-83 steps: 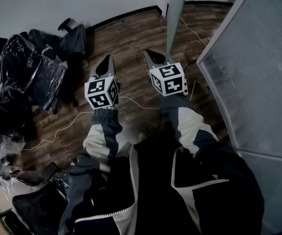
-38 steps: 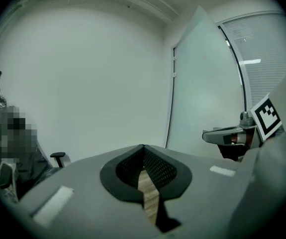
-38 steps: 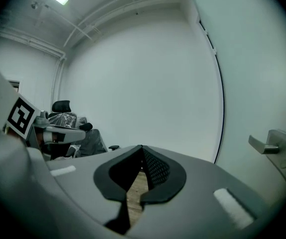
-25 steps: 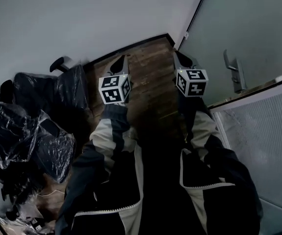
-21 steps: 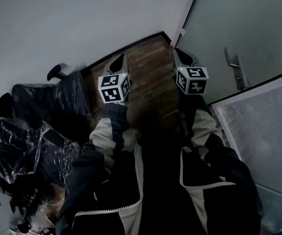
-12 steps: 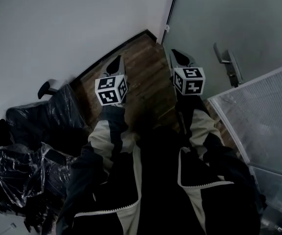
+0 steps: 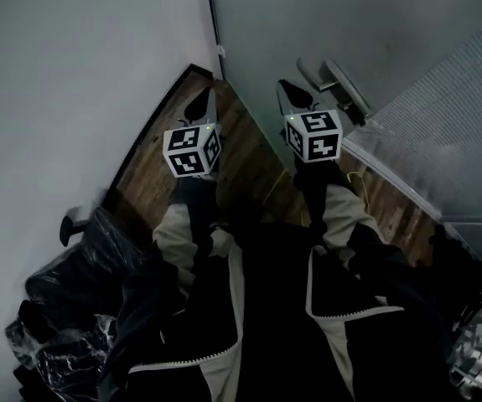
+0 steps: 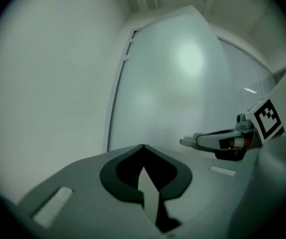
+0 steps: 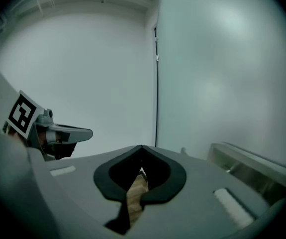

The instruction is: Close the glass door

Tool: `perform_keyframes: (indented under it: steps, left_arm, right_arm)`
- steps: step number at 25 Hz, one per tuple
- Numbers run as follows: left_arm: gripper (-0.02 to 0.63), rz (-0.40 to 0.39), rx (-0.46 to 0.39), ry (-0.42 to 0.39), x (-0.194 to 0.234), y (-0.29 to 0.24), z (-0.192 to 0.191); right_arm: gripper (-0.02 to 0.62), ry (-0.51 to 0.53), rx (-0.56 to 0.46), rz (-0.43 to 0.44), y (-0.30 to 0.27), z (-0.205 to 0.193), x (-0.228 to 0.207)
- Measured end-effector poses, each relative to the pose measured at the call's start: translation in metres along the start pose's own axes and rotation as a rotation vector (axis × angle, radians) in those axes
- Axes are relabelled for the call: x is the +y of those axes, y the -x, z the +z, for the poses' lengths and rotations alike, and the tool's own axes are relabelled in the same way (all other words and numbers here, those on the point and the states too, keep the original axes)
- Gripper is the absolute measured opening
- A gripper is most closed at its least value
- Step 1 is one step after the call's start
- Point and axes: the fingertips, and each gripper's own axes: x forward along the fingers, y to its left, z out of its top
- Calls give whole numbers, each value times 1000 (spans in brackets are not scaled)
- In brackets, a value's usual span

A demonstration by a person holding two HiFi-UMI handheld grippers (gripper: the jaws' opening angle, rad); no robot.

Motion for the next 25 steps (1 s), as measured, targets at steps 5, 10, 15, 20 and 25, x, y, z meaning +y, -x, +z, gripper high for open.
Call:
perform_keyframes:
  steps: [5, 10, 15, 20, 25]
  left_arm:
    - [0, -240, 37, -50, -58, -65, 3]
    - [0, -414, 72, -76, -103, -101, -1]
    - [0, -604, 106, -104, -152, -107, -11]
    - [0, -686, 125, -120, -170, -111, -19]
    - [0, -709, 124, -111, -176, -121, -17]
  right_arm:
    - [3, -57, -10, -218, 32, -5, -65]
    - [3, -96, 4, -396, 63, -18, -102]
    - [3, -151, 14, -517, 89, -30, -112]
    - [4, -33, 77, -562, 87, -27, -109]
    - [70, 174, 222, -523, 59, -26, -106]
